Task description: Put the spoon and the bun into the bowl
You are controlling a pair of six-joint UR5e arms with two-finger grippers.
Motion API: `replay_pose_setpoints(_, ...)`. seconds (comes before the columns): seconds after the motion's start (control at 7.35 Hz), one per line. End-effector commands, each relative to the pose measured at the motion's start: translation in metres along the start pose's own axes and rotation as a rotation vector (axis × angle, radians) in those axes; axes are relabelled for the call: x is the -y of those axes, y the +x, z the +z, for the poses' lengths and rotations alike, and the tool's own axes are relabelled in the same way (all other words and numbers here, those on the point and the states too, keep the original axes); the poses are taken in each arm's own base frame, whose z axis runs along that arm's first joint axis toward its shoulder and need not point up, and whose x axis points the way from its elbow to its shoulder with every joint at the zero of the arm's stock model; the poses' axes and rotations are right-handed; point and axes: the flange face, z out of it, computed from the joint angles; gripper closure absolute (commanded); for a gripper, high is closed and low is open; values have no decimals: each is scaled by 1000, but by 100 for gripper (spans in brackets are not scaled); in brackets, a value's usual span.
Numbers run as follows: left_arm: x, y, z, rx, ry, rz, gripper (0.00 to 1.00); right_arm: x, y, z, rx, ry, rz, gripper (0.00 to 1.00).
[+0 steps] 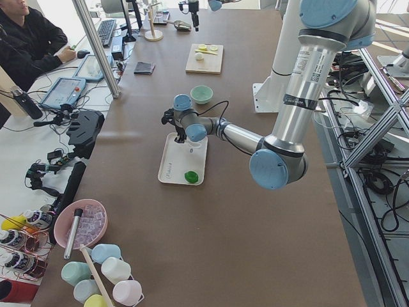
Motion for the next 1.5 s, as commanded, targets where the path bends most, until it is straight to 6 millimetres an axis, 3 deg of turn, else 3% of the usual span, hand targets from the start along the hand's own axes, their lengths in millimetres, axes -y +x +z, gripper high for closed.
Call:
replay_pose_setpoints(0.0, 33, 17, -80, -5, -13, -94, 100, 4, -55, 25, -8, -17, 59, 0)
replay_pose_setpoints(0.14, 45, 39, -97, -25, 20, -249, 100, -1, -73, 41, -10, -4, 50, 0)
replay_pose_setpoints(0.27, 67, 67, -111, -57, 53, -323, 100, -7, -90, 60, -5, 8, 78, 0)
replay_pose_setpoints(0.41, 78, 84, -116, -73, 67, -330, 100, -11, -98, 79, -38, 28, 52, 2)
replay_pose_setpoints(0.54, 81, 95, -115, -85, 64, -356, 100, -11, -100, 106, -87, 21, 41, 3)
replay_pose_setpoints(0.82, 81, 107, -111, -98, 61, -353, 100, -8, -95, 133, -119, 22, 25, 6)
replay_pose_setpoints(0.95, 81, 118, -106, -97, 61, -347, 100, -7, -83, 146, -120, 22, 26, 15)
replay_pose_setpoints(1.22, 82, 136, -100, -95, 70, -330, 100, -5, -78, 152, -128, 14, 32, 81)
replay_pose_setpoints(1.36, 85, 152, -100, -108, 72, -342, 100, -5, -84, 145, -110, 18, 25, 100)
